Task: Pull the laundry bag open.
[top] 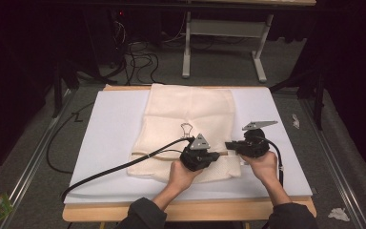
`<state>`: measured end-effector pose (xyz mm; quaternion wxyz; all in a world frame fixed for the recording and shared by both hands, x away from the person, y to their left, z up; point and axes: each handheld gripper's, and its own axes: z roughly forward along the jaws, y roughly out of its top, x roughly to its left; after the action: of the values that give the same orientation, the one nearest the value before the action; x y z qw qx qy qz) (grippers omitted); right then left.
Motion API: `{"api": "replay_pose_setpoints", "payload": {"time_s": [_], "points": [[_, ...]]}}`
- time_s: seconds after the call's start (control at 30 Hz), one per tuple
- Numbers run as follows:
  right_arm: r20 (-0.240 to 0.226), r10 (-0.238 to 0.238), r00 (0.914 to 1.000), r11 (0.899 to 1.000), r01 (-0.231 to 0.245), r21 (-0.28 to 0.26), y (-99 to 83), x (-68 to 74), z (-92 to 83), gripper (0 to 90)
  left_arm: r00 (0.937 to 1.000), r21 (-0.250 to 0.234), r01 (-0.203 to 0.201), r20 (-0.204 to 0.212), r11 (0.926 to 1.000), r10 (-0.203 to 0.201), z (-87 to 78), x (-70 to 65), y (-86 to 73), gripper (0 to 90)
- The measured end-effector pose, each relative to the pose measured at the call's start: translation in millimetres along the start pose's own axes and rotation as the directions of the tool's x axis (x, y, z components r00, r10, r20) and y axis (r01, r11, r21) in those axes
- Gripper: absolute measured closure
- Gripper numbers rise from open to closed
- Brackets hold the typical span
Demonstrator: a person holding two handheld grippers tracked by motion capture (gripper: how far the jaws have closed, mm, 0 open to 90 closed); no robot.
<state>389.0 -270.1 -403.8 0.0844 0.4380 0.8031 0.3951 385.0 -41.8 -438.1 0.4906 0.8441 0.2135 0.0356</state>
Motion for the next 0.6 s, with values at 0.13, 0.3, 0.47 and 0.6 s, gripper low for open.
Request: {"api": "replay_pose_setpoints", "payload": {"time_s": [0.13,0.3,0.47,0.6], "points": [[0.004,0.004,1.0,1.0,-0.004,0.0,-0.4,-0.2,-0.7,88.4,1.0,0.004,0.003,-0.006,1.0,-0.003,-3.0,1.8,-1.3,87.1],[0.005,-0.002,1.0,1.0,0.002,0.001,0.6,0.8,-0.1,88.5,1.0,0.003,-0.001,-0.009,1.0,0.001,-5.2,2.9,-1.9,87.1],[0.011,-0.006,0.9999,1.0,0.006,0.004,0.6,0.8,0.1,88.4,0.9999,0.004,0.008,-0.01,1.0,-0.008,-7.9,4.7,-4.6,87.1],[0.008,-0.006,1.0,1.0,0.006,0.002,0.2,0.2,-0.1,88.4,0.9998,0.009,0.0,-0.017,1.0,0.0,-9.5,4.5,-4.0,87.1]]}}
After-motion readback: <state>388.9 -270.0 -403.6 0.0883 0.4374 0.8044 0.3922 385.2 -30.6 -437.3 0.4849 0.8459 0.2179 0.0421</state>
